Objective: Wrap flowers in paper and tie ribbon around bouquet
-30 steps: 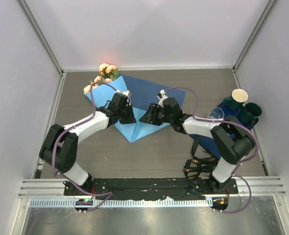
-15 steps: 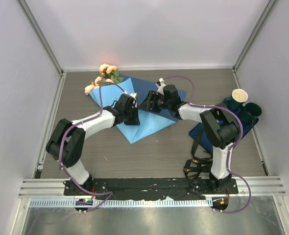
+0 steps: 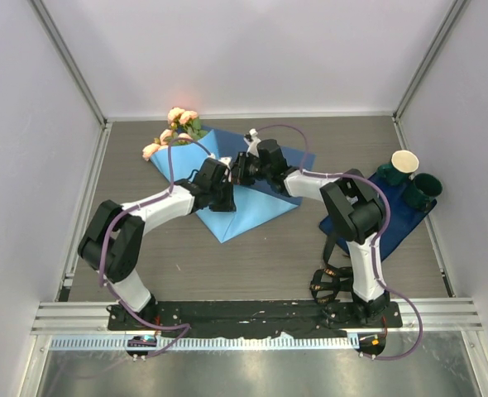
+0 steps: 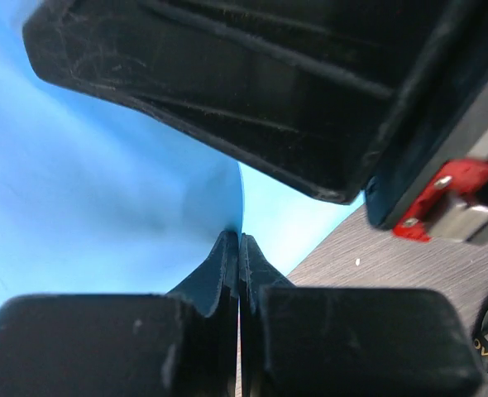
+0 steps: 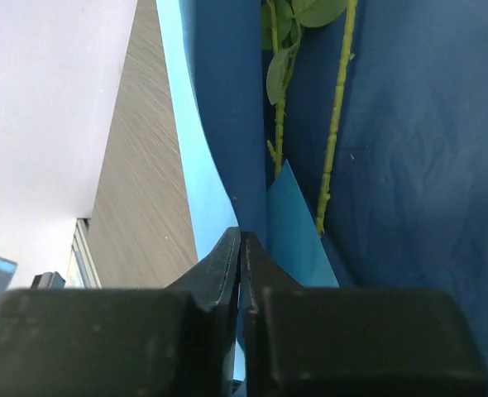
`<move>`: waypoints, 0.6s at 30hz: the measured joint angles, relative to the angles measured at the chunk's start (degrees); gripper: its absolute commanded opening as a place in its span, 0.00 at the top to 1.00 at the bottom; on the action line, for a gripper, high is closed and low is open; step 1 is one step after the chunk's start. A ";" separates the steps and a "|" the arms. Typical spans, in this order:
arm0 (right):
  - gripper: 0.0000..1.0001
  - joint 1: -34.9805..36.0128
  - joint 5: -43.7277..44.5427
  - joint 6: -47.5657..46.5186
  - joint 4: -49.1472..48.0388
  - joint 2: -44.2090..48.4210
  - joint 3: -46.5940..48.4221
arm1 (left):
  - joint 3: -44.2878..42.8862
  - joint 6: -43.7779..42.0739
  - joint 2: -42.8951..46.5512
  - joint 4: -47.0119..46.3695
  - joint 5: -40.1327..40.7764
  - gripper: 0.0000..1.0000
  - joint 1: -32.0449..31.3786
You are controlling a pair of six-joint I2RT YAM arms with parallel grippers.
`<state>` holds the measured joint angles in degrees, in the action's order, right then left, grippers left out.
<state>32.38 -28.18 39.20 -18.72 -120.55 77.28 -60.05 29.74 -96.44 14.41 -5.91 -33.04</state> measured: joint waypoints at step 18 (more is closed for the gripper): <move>1.00 -2.45 3.56 -1.09 1.55 -2.56 -0.44 | 6.43 17.38 8.87 -14.60 -18.05 0.65 27.04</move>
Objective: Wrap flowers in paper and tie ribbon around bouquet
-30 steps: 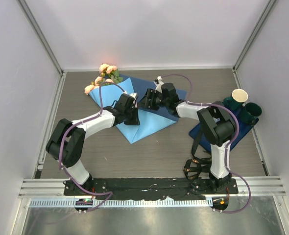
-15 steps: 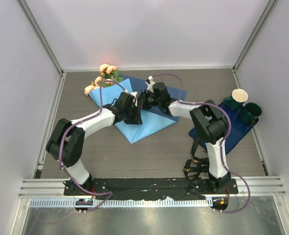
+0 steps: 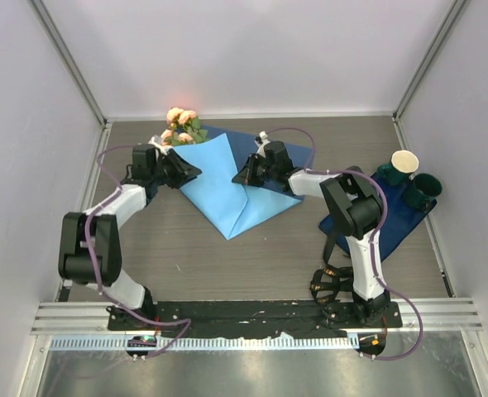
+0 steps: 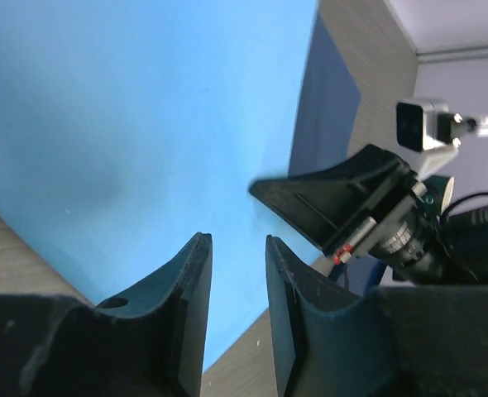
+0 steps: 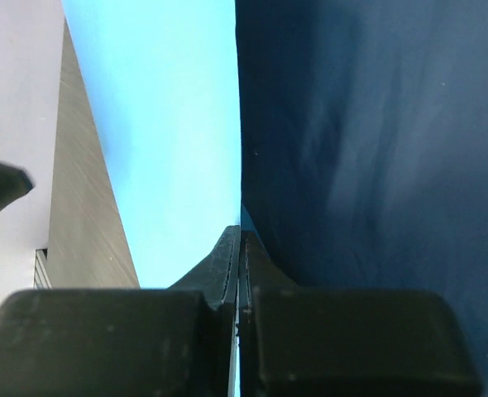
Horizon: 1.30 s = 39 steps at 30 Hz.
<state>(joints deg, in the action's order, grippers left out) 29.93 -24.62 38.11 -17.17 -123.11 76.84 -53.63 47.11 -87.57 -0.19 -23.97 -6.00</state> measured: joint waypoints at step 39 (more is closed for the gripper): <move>0.87 13.90 7.15 -5.16 4.13 13.53 -2.75 | 1.51 12.44 -25.94 -23.56 -6.08 0.89 5.01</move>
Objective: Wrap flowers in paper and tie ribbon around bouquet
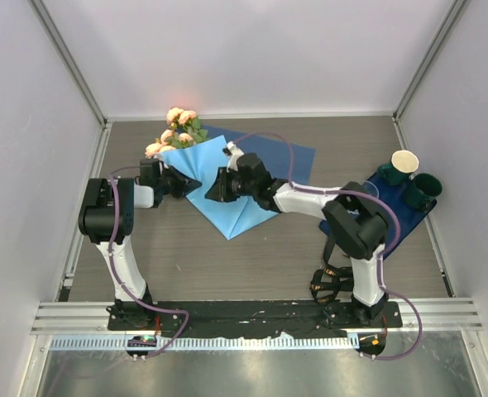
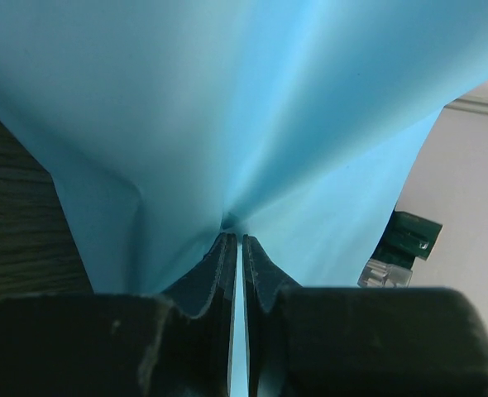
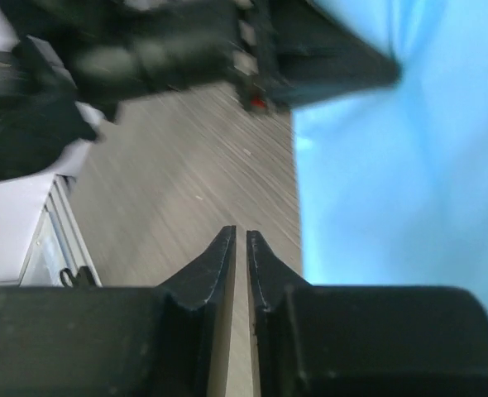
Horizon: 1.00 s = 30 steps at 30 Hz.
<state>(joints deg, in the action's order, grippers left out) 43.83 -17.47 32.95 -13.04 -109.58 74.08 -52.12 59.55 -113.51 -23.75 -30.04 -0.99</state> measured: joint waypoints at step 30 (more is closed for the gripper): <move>0.39 -15.02 -8.70 -2.21 1.92 -5.25 -6.32 | -1.20 -0.66 1.84 5.62 -1.97 0.71 0.22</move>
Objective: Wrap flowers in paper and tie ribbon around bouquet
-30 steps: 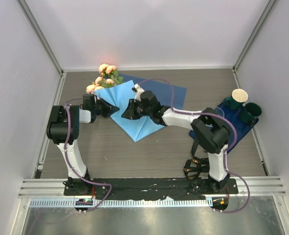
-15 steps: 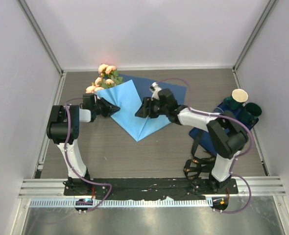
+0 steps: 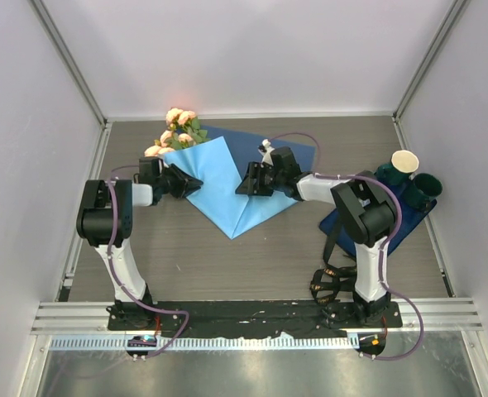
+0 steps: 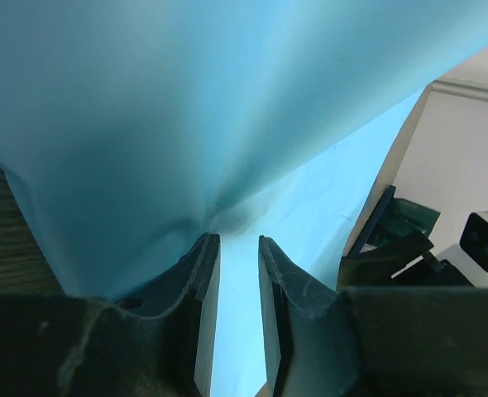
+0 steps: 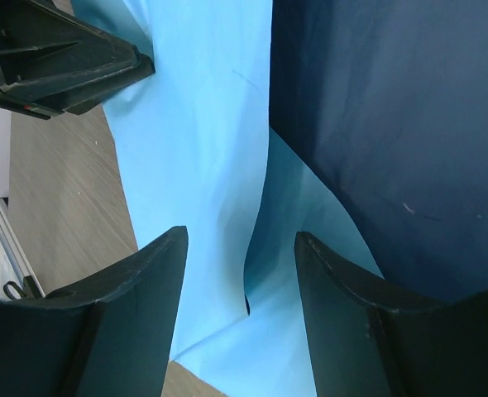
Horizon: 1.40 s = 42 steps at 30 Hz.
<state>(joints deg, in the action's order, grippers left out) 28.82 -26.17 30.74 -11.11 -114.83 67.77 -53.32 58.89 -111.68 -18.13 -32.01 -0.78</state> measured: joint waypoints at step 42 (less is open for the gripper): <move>1.00 0.72 0.48 8.61 -7.41 -4.98 5.99 | -35.47 -4.22 -11.10 32.74 14.19 0.36 15.78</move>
<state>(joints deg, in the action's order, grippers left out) 29.54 -25.69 39.35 -18.52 -119.81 73.76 -88.79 54.68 -122.78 14.61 -17.82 15.00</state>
